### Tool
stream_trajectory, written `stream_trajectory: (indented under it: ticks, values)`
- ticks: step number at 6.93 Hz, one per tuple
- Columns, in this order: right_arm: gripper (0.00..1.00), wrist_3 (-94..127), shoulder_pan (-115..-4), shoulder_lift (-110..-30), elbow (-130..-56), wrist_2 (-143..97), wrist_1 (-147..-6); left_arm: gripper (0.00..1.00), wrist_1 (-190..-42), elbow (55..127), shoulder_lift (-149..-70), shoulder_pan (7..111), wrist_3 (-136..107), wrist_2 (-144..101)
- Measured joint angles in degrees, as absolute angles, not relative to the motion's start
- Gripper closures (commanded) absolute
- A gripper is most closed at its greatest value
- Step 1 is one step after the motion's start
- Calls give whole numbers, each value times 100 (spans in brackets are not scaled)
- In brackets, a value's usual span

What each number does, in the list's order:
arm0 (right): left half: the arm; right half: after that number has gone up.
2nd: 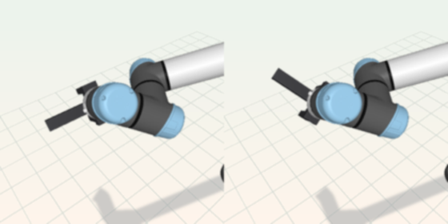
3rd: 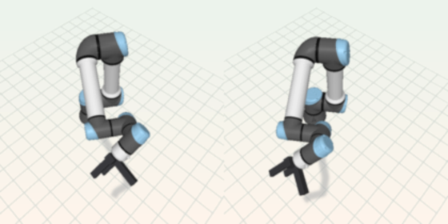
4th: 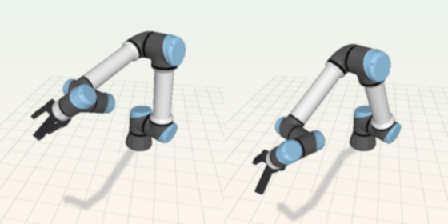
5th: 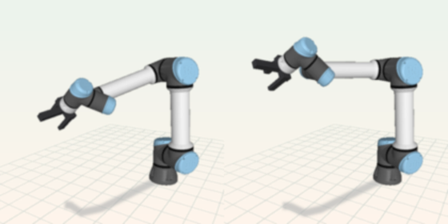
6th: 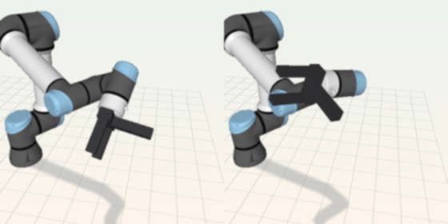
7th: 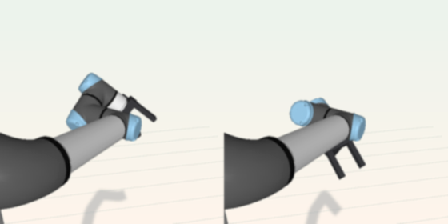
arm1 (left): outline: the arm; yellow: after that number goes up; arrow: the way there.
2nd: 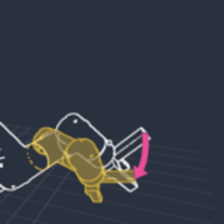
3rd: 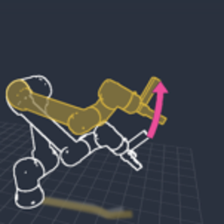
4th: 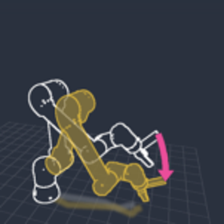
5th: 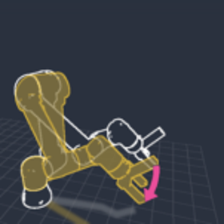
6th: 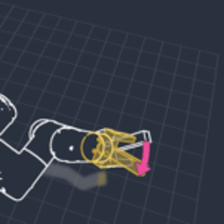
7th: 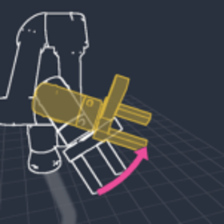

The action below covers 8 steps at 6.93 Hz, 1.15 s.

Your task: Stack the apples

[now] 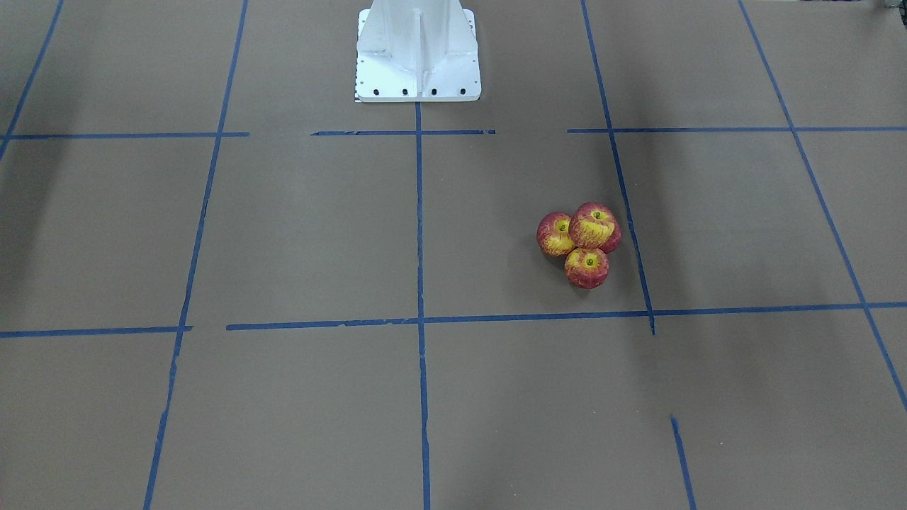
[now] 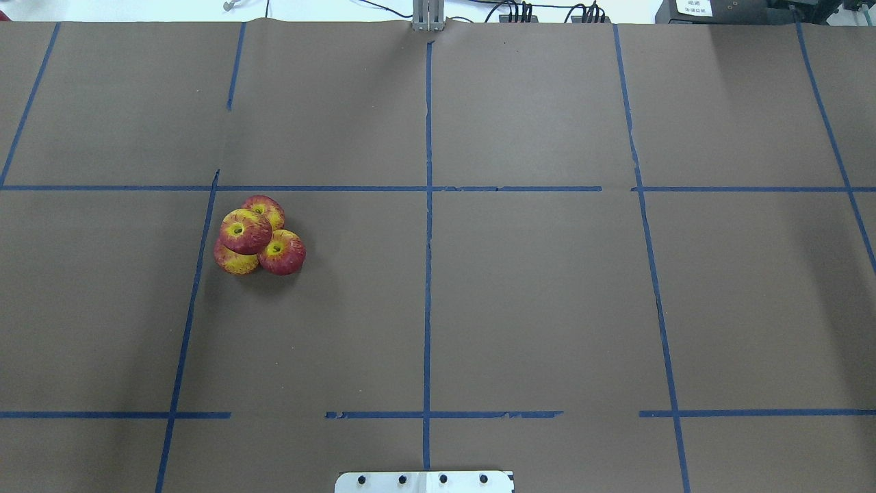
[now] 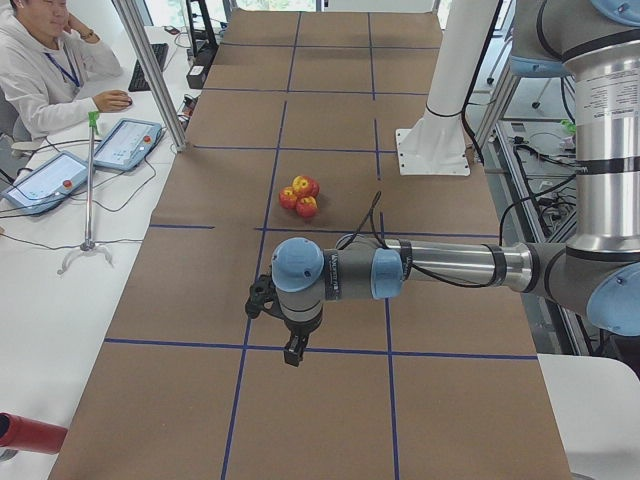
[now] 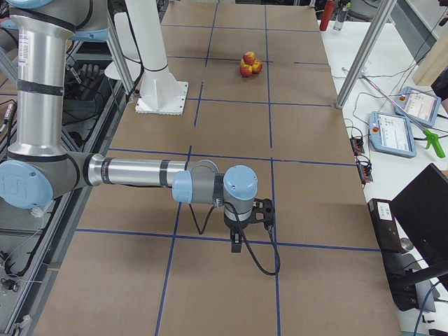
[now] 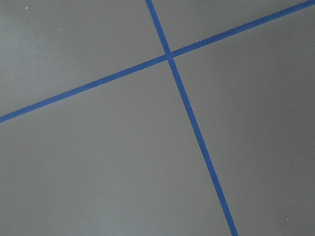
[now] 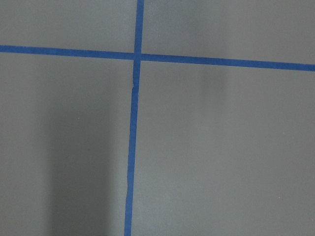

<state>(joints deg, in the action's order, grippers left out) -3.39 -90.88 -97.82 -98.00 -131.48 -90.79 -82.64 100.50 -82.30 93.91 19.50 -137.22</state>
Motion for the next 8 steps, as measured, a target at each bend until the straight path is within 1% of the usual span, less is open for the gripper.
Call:
stream_trajectory:
  ticks: [2,5,8]
  values:
    - [0,-342,-9088,-9782,-9800,-13148,-9079,0,-8256,9958,-8239,9405,1828,-13977]
    - [0,-341,-9088,-9782,-9800,-13148,-9079,0,-8876,9670,-8369,9399,1749,-14003]
    - [0,-342,-9088,-9782,-9800,-13148,-9079,0,-8814,9625,-8533,9403,1259,-13676]
